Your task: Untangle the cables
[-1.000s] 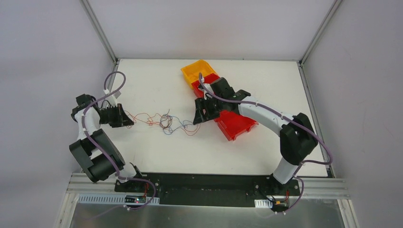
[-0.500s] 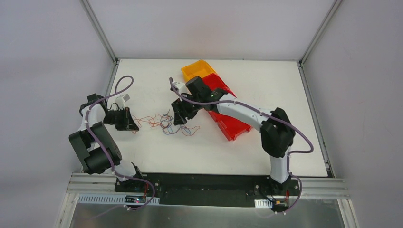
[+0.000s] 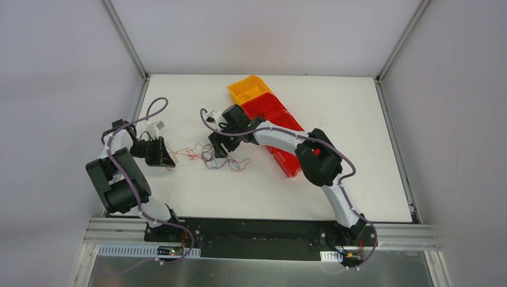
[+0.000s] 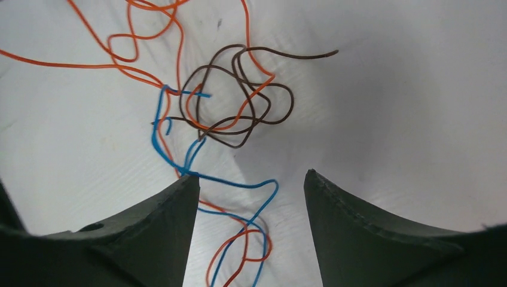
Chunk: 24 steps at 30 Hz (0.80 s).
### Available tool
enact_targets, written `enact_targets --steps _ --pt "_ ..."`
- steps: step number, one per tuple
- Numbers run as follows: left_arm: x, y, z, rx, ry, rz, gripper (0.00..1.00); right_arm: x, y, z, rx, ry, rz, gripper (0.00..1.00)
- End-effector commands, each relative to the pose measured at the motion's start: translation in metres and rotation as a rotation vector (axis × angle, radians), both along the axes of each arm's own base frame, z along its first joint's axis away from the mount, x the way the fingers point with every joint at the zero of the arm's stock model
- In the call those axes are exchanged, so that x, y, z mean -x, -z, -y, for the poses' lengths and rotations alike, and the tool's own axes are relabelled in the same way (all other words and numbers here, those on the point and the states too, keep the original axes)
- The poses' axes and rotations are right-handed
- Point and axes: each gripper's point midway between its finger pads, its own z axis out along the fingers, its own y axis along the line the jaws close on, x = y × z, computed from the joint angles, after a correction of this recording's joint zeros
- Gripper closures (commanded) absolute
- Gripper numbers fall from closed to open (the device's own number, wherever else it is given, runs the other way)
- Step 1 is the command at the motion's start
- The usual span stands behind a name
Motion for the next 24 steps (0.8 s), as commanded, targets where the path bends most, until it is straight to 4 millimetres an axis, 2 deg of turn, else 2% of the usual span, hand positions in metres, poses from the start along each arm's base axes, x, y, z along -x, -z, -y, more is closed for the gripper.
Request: enact_targets --steps 1,2,4,6,7,10,11,15,19,21,24 --pt "0.001 -0.005 -0.004 -0.014 -0.005 -0.017 1.00 -0.028 0.003 -0.017 -0.017 -0.039 0.172 0.37" --pt "0.000 -0.006 -0.004 -0.019 -0.006 -0.016 1.00 -0.030 0.006 -0.017 -0.010 -0.047 0.191 0.44" --pt "-0.001 -0.007 -0.006 -0.026 -0.006 -0.011 1.00 -0.034 0.004 -0.015 -0.006 -0.056 0.227 0.72" --pt "-0.002 -0.008 -0.008 -0.037 -0.008 -0.010 1.00 -0.033 -0.011 -0.012 -0.029 -0.067 0.259 0.97" --pt "-0.003 -0.008 -0.010 -0.050 -0.009 -0.011 1.00 -0.029 -0.028 -0.011 -0.055 -0.077 0.278 1.00" --pt "-0.005 -0.001 -0.027 -0.129 -0.028 -0.038 1.00 -0.016 -0.095 -0.007 -0.176 -0.110 0.349 1.00" --pt "-0.006 0.003 -0.034 -0.166 -0.034 -0.049 1.00 -0.018 -0.120 -0.004 -0.215 -0.082 0.392 1.00" --pt "-0.001 0.018 -0.058 -0.283 -0.033 -0.101 1.00 -0.034 -0.248 0.019 -0.390 0.085 0.545 1.00" --pt "0.006 0.034 -0.078 -0.346 -0.035 -0.162 1.00 -0.050 -0.375 0.065 -0.578 0.259 0.673 1.00" --pt "0.007 0.040 -0.088 -0.372 -0.050 -0.184 1.00 -0.052 -0.419 0.088 -0.641 0.319 0.719 1.00" --pt "0.010 0.048 -0.105 -0.406 -0.066 -0.215 1.00 -0.052 -0.470 0.120 -0.721 0.393 0.776 1.00"
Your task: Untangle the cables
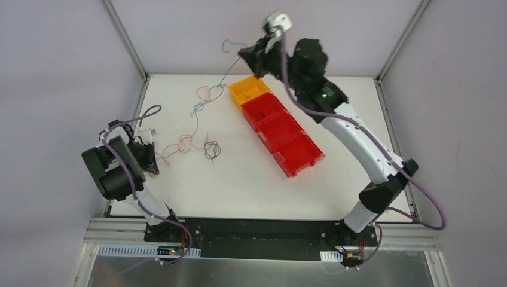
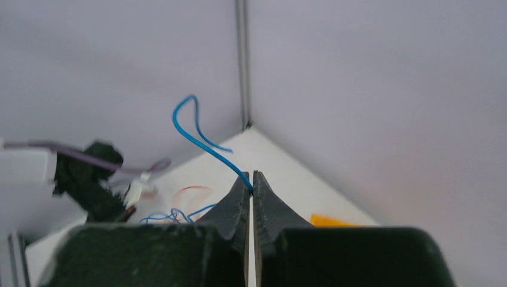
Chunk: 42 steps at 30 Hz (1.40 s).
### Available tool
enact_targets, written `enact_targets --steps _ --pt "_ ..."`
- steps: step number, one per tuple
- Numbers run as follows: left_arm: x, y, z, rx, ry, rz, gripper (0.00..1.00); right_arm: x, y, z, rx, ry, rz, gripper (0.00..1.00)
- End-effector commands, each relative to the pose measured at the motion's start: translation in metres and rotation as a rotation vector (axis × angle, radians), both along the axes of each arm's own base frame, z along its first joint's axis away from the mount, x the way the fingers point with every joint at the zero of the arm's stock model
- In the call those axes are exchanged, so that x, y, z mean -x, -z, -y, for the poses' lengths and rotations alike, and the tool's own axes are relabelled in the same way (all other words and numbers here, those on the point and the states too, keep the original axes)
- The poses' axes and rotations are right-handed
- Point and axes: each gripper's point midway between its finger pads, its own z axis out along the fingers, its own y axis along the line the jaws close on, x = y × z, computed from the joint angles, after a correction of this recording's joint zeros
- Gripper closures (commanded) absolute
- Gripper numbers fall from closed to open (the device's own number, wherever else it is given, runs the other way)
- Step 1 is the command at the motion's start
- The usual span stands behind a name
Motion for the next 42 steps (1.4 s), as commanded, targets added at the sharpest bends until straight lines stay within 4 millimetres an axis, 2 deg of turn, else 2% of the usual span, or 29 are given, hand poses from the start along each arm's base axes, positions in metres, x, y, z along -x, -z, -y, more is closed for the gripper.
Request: enact_targets --steps 1,4,6,8,12,14,17,20,25,27,30,34,38,42 --pt "0.002 0.006 -0.038 -0.118 -0.005 -0.039 1.00 0.004 -0.110 0.061 -0.224 0.124 0.105 1.00" --pt "0.008 0.014 -0.057 -0.162 -0.006 -0.059 1.00 0.003 -0.151 0.091 -0.306 0.175 0.150 1.00" --pt "0.012 0.017 -0.065 -0.169 -0.008 -0.070 1.00 0.003 -0.171 0.108 -0.344 0.194 0.175 1.00" --pt "0.014 0.019 -0.069 -0.173 -0.003 -0.080 1.00 0.003 -0.178 0.117 -0.355 0.201 0.187 1.00" --pt "0.015 0.020 -0.070 -0.179 -0.001 -0.088 1.00 -0.007 -0.168 0.129 -0.340 0.234 0.173 1.00" --pt "0.016 0.021 -0.072 -0.186 -0.004 -0.096 1.00 -0.016 -0.169 0.141 -0.344 0.270 0.186 1.00" --pt "0.019 0.023 -0.077 -0.206 -0.001 -0.113 1.00 -0.032 -0.183 0.166 -0.367 0.342 0.226 1.00" --pt "0.022 0.028 -0.082 -0.226 0.015 -0.129 1.00 -0.045 -0.207 0.198 -0.398 0.418 0.288 1.00" --pt "0.029 0.038 -0.098 -0.256 0.014 -0.164 1.00 -0.054 -0.241 0.252 -0.427 0.545 0.414 1.00" --pt "0.031 0.041 -0.104 -0.261 0.010 -0.173 1.00 -0.058 -0.245 0.270 -0.439 0.586 0.428 1.00" --pt "0.029 0.042 -0.110 -0.265 0.006 -0.174 1.00 -0.064 -0.242 0.286 -0.452 0.618 0.409 1.00" --pt "0.017 0.033 -0.103 -0.228 -0.014 -0.117 1.00 -0.068 -0.217 0.271 -0.444 0.541 0.310 1.00" --pt "-0.001 0.010 -0.078 -0.142 -0.016 -0.021 1.00 -0.078 -0.181 0.252 -0.410 0.473 0.166 1.00" --pt "-0.023 -0.024 -0.037 -0.033 0.010 0.114 1.00 -0.090 -0.138 0.237 -0.380 0.427 0.029 1.00"
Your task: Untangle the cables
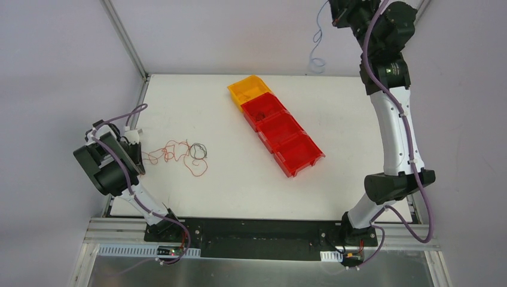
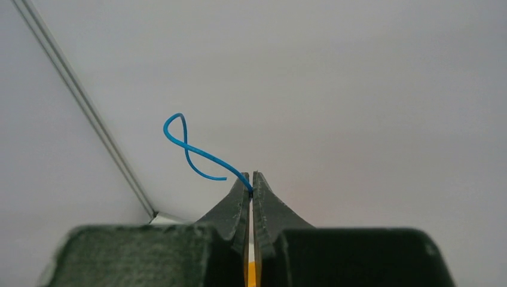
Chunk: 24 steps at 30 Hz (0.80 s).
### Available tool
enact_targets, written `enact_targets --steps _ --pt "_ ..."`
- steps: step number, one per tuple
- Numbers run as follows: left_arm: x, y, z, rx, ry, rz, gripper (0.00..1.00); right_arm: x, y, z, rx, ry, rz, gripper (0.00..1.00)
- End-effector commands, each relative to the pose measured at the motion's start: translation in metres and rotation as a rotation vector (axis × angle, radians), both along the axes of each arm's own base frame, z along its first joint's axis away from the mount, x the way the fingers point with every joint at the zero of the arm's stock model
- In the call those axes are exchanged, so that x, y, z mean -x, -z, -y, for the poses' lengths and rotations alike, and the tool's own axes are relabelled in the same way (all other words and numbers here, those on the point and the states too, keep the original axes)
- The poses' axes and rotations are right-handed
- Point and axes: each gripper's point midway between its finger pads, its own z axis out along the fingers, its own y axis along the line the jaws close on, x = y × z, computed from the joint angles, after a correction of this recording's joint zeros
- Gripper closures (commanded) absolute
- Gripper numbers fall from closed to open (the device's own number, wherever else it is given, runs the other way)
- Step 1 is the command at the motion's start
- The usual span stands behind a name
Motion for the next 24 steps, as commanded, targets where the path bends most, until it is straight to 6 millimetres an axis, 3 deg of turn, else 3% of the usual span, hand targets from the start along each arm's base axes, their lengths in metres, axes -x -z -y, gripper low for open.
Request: enact_targets --steps 1,8,13,19,24 --pt "-0.037 -0.039 0.041 0.086 0.065 0.209 1.00 0.006 0.032 -0.022 -0.029 -0.134 -0.121 1.00" --pt "-0.065 -0.084 0.117 0.230 0.124 0.338 1.00 -0.005 0.135 -0.060 0.026 -0.280 -0.351 1.00" --pt "-0.072 -0.086 0.132 0.271 0.105 0.321 1.00 -0.005 0.193 -0.070 0.071 -0.334 -0.469 1.00" --pt "-0.067 -0.073 0.144 0.336 0.067 0.270 1.00 0.005 0.267 -0.072 0.166 -0.375 -0.592 1.00" --pt "-0.064 -0.066 0.145 0.339 0.056 0.251 1.00 0.012 0.308 -0.078 0.185 -0.409 -0.651 1.00"
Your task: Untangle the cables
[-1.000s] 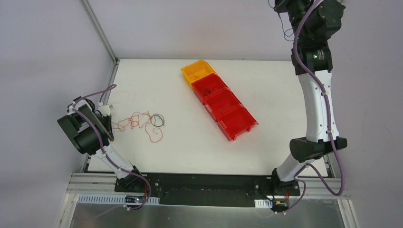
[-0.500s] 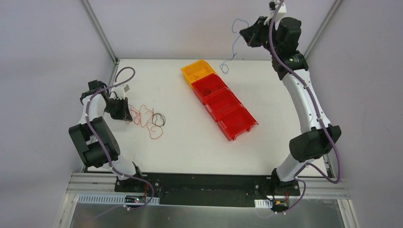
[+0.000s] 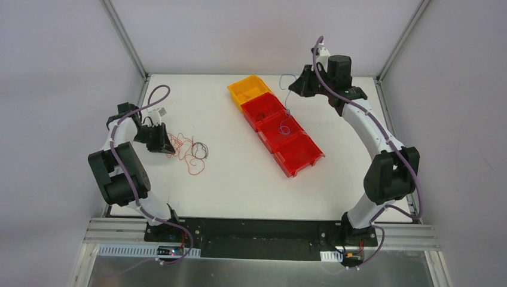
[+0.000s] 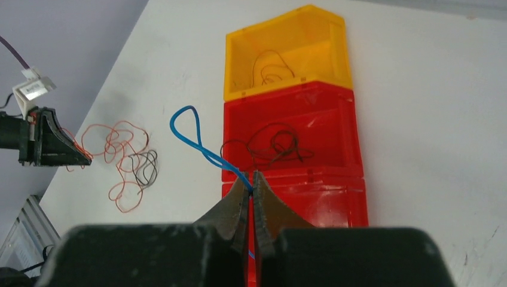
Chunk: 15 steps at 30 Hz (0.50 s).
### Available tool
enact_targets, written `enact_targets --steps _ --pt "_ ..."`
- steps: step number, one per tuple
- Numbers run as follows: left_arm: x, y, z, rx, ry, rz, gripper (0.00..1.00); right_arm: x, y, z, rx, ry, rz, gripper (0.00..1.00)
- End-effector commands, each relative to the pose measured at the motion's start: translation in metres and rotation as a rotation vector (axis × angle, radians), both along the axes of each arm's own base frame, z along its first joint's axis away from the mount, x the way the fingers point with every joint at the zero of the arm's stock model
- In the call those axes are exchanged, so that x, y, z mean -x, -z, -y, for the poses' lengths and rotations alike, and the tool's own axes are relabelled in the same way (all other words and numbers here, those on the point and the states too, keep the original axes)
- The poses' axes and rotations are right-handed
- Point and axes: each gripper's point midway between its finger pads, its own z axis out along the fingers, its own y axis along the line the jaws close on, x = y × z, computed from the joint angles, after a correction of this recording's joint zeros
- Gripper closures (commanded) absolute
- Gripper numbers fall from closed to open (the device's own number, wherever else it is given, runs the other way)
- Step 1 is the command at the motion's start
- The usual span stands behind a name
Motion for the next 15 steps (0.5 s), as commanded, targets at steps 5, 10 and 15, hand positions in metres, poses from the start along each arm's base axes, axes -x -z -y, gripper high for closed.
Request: enact_targets --steps 5,10,15 --pt "0.002 0.001 0.012 0.060 -0.016 -0.030 1.00 0.019 0.028 -0.022 0.038 -0.140 0.073 1.00" --pt "0.004 0.000 0.011 0.046 -0.014 -0.025 1.00 0.045 0.082 -0.017 0.134 -0.223 -0.013 1.00" --pt "0.008 0.000 0.015 0.054 -0.009 -0.024 1.00 0.073 0.135 -0.012 0.236 -0.318 -0.131 1.00"
